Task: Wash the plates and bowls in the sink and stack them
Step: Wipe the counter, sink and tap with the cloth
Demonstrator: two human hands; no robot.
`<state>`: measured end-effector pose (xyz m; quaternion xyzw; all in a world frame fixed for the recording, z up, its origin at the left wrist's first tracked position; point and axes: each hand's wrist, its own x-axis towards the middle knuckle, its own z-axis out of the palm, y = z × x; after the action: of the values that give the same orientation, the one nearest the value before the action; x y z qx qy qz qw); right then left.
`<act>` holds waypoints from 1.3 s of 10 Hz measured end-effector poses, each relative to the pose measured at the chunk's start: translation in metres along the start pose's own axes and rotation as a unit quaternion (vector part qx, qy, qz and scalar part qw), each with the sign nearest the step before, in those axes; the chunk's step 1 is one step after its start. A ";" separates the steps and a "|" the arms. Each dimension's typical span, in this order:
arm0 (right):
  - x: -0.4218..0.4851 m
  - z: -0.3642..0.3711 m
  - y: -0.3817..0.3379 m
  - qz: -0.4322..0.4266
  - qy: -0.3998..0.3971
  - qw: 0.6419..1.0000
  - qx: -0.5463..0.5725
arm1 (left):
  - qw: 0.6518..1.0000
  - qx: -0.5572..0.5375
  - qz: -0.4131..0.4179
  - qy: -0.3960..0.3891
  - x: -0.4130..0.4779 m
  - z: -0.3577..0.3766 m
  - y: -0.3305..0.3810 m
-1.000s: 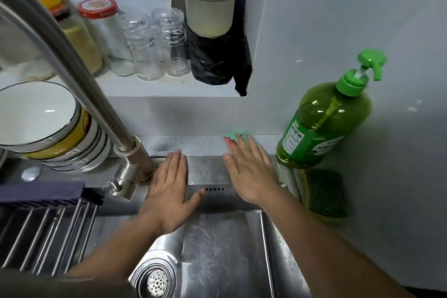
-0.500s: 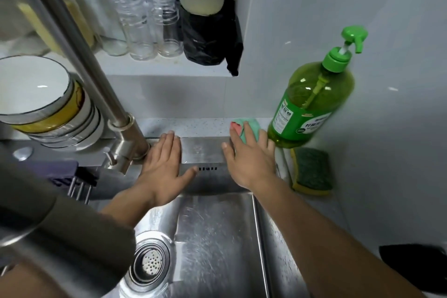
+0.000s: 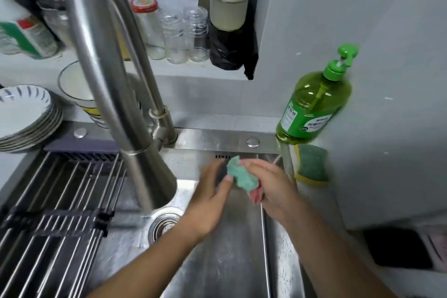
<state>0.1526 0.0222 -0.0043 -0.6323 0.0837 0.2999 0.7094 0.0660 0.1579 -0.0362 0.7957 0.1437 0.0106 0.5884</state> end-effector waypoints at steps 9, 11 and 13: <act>-0.174 0.159 0.105 0.027 0.118 0.982 -0.144 | 0.932 -0.259 -0.251 0.020 -0.235 -0.143 -0.032; -0.174 0.172 0.111 0.084 0.129 0.969 -0.193 | 0.927 -0.280 -0.249 0.005 -0.242 -0.157 -0.031; -0.172 0.174 0.116 0.102 0.170 0.961 -0.193 | 0.918 -0.302 -0.258 0.007 -0.236 -0.155 -0.020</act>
<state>-0.0924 0.1344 0.0158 -0.7870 0.2078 0.2693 0.5147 -0.1934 0.2511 0.0282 0.5150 0.3381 -0.0931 0.7822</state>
